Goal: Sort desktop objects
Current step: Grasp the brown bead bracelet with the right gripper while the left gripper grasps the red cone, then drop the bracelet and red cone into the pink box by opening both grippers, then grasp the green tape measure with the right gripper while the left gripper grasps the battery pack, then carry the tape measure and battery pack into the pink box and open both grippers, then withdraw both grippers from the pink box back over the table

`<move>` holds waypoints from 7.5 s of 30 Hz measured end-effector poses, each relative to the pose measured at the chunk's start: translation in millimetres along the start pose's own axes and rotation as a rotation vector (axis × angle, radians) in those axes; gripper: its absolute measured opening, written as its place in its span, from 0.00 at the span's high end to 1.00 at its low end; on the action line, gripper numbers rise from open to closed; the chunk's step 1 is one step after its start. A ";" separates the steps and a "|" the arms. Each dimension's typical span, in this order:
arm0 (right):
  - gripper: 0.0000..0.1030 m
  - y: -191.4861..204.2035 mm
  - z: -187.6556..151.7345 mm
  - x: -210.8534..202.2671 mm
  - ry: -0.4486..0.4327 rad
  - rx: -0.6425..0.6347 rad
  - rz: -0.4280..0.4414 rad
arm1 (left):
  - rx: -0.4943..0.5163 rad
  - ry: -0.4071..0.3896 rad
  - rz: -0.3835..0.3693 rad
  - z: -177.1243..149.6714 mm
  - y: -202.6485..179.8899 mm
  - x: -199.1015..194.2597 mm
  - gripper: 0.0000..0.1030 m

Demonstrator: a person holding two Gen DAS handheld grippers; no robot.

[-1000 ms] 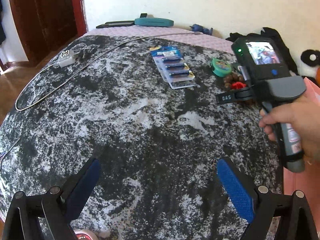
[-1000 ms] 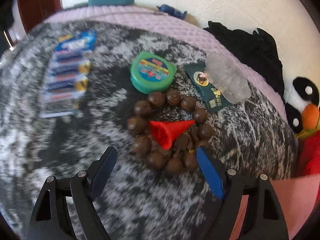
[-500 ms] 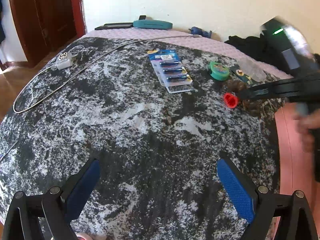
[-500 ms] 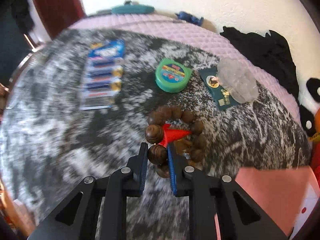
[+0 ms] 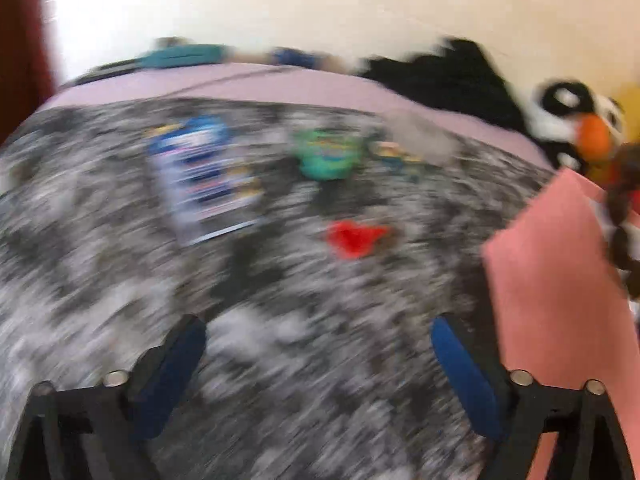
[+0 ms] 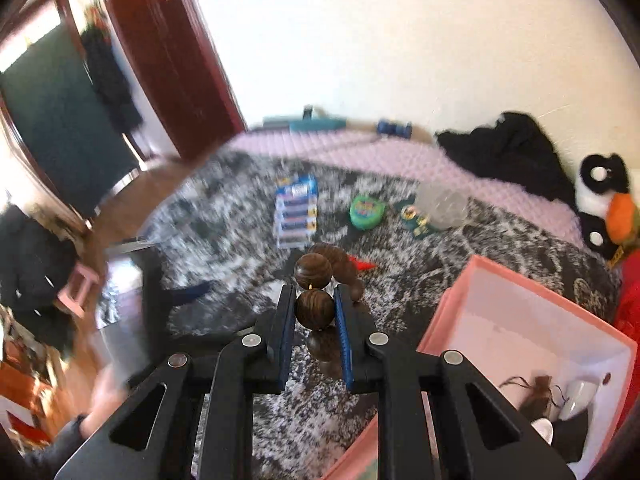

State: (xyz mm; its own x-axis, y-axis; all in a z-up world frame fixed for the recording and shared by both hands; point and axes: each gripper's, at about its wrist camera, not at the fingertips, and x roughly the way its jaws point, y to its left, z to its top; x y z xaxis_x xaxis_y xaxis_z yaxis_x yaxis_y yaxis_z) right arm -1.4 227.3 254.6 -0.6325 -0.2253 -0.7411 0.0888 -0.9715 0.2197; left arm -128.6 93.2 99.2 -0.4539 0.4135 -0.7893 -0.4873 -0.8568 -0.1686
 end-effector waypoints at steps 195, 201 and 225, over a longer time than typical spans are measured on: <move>0.16 -126.1 -125.2 -211.9 -0.121 0.340 -0.504 | 0.163 -0.254 0.113 -33.6 -267.1 -224.9 0.07; 0.14 -87.3 -138.2 -224.6 -0.134 0.307 -0.488 | 0.140 -0.293 0.126 -58.2 -247.2 -261.8 0.04; 0.12 116.4 -147.6 -94.5 -0.077 0.003 -0.319 | -0.116 -0.313 0.421 -151.1 -44.9 -306.8 0.01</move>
State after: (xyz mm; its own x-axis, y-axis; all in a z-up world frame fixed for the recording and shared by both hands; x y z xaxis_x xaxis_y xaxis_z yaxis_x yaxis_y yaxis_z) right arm 182.3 124.7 256.5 -0.6845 0.0964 -0.7227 -0.1252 -0.9920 -0.0137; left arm 145.3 -41.7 259.8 -0.8020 0.0834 -0.5915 -0.1375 -0.9894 0.0470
